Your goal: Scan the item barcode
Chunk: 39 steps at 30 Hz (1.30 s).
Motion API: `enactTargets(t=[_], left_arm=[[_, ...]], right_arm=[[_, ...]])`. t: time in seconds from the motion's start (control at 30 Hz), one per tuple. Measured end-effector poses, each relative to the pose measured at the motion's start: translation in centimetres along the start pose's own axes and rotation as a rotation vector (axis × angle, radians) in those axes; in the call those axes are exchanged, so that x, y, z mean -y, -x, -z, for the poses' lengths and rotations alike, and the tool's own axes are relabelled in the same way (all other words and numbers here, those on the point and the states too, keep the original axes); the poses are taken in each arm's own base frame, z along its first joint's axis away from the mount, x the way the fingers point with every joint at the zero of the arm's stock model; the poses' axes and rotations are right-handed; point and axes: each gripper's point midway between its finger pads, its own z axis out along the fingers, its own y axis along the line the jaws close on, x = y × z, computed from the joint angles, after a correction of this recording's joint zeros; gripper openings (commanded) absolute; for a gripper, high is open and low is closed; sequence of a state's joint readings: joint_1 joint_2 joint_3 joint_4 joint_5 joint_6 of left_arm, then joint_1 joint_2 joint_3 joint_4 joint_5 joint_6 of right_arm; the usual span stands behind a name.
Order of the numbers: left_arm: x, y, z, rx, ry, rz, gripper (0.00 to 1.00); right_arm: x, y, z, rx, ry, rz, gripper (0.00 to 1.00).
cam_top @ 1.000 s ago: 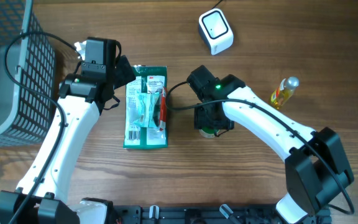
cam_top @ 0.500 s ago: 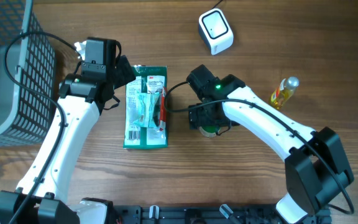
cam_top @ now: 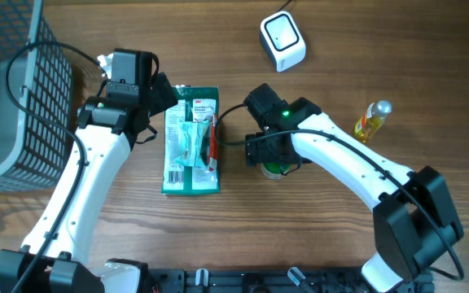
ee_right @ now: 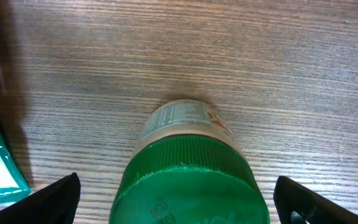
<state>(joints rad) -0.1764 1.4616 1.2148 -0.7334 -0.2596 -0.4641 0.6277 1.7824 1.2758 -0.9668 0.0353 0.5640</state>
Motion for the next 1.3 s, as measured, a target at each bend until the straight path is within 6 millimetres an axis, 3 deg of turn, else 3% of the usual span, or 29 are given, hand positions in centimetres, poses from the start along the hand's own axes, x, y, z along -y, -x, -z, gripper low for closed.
enactTargets(t=[0.83,1.07,1.3], left_arm=[[0.0,0.0,0.0,0.0,0.0,0.0,1.0],[0.0,0.0,0.0,0.0,0.0,0.0,1.0],[0.0,0.0,0.0,0.0,0.0,0.0,1.0]], right_arm=[[0.1,0.3,-0.1,0.013,-0.009,-0.046,1.0],[0.4,-0.2,-1.8,-0.032,-0.044,-0.043,1.0],[0.4,-0.2,-1.9,-0.035,-0.044,-0.004,0.99]])
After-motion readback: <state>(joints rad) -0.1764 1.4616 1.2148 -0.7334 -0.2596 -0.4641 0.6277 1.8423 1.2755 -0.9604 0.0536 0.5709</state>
